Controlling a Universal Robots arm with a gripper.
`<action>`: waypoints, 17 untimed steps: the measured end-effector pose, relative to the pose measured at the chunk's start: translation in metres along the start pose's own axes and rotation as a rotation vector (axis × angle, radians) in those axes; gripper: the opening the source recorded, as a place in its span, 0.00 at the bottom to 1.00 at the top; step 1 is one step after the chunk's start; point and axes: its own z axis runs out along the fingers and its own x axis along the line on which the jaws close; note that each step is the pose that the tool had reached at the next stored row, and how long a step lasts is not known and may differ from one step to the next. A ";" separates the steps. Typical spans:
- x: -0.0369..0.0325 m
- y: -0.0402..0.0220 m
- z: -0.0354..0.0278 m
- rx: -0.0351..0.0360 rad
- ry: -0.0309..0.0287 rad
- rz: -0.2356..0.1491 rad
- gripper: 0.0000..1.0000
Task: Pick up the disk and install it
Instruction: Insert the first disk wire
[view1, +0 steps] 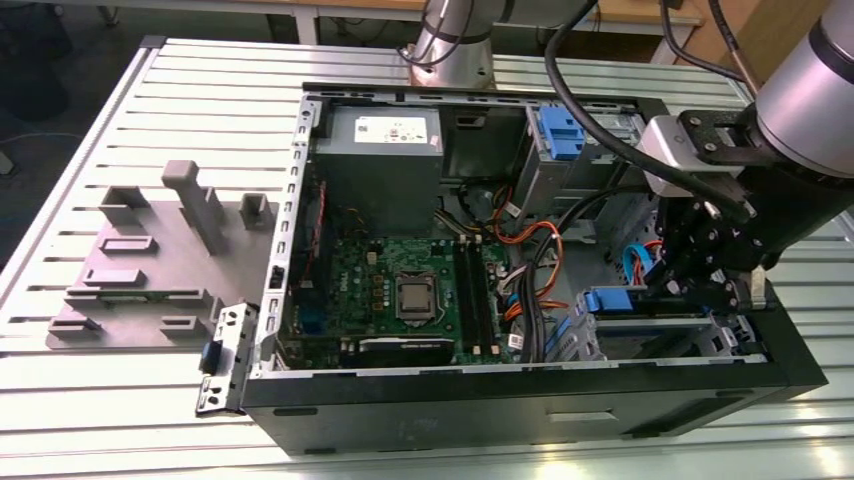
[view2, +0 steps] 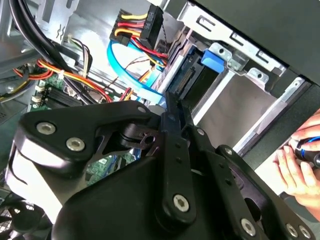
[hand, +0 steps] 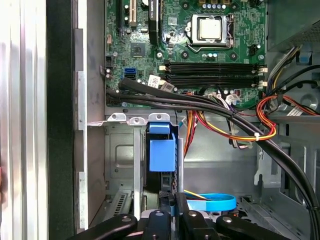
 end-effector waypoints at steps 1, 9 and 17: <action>0.0000 0.0000 0.0001 0.0000 0.0002 0.000 0.16; 0.0005 0.0001 0.0043 -0.0001 0.0002 0.000 0.16; 0.0005 0.0001 0.0046 0.0000 -0.0005 0.000 0.30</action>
